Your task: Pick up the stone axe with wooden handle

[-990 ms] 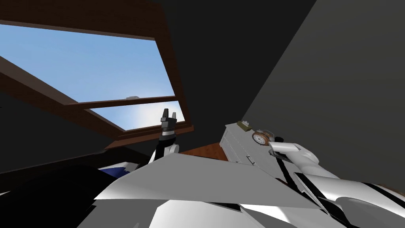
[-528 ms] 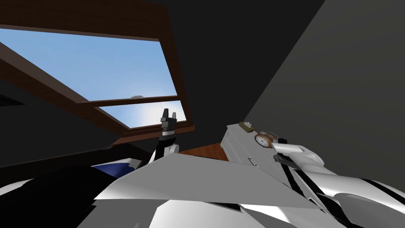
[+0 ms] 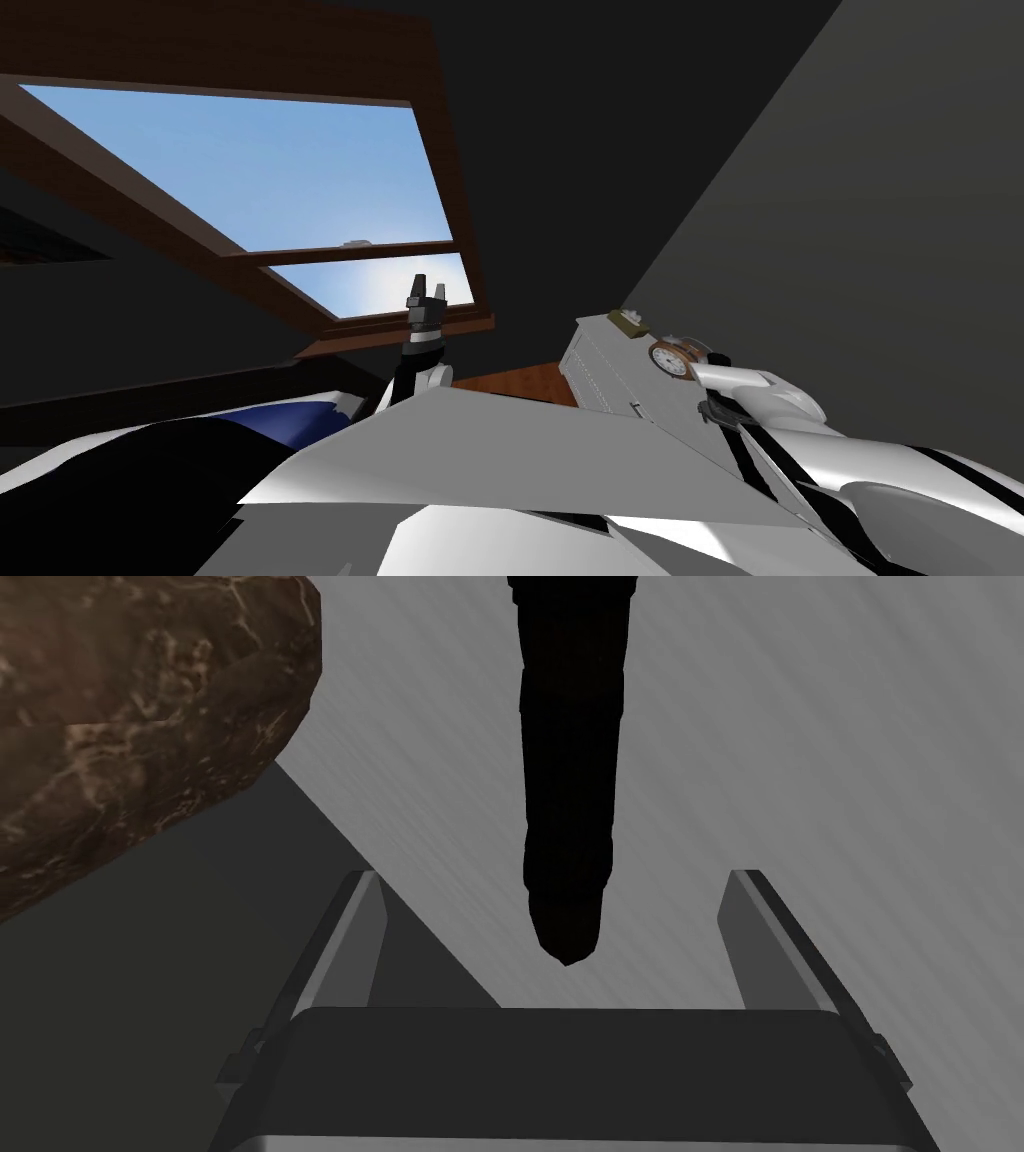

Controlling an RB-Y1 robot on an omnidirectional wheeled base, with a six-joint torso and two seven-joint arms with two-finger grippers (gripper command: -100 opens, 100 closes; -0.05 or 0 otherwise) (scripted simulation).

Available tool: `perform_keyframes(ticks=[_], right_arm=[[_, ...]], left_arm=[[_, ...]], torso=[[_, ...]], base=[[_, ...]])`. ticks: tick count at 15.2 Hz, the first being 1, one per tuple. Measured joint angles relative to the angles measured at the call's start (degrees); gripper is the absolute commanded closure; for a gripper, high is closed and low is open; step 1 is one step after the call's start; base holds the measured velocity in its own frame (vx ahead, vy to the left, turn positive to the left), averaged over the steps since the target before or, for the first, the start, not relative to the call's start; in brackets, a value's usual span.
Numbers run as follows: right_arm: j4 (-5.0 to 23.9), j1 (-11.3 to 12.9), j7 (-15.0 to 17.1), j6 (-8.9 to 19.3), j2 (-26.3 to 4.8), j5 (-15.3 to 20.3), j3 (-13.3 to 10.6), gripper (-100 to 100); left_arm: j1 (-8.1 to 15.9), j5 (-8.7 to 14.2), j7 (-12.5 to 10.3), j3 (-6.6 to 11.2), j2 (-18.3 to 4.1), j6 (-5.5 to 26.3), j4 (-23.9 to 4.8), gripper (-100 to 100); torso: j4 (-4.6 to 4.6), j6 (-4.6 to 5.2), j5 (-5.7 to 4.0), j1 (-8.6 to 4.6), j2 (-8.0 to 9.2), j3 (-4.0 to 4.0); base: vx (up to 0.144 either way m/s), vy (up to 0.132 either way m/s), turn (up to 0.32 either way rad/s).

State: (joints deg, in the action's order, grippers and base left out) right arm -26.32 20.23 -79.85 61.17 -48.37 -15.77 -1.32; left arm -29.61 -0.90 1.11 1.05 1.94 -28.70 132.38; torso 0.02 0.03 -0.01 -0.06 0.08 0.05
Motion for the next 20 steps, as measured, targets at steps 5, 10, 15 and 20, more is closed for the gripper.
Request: perform_keyframes(ticks=[5,10,15,20], right_arm=[[4.06,0.69,-1.56,1.41,0.77,-0.47,-0.22,-100],[5.56,0.72,-0.16,1.48,1.96,-0.09,-0.39,-100],[6.57,0.65,1.66,0.29,3.08,0.45,-0.57,100],[6.54,0.65,1.65,0.28,3.11,0.44,-0.57,100]], left_arm=[[0.0,0.0,0.0,0.0,0.0,0.0,0.0,0],[0.01,0.0,0.0,0.0,-0.01,0.0,0.0,0],[0.0,0.0,0.0,0.0,0.0,0.0,0.0,0],[0.0,0.0,0.0,0.0,0.0,0.0,0.0,0]], torso=[[0.0,0.0,-0.02,-0.04,0.03,0.02],[0.04,0.0,-0.07,-0.32,0.21,0.12],[0.03,0.02,-0.04,-0.12,0.12,0.07],[-0.01,0.05,-0.02,-0.06,0.0,0.0]], base=[[-0.009,-0.017,0.045],[-0.05,-0.073,0.109],[-0.038,-0.043,0.027],[0.009,0.009,-0.027]])
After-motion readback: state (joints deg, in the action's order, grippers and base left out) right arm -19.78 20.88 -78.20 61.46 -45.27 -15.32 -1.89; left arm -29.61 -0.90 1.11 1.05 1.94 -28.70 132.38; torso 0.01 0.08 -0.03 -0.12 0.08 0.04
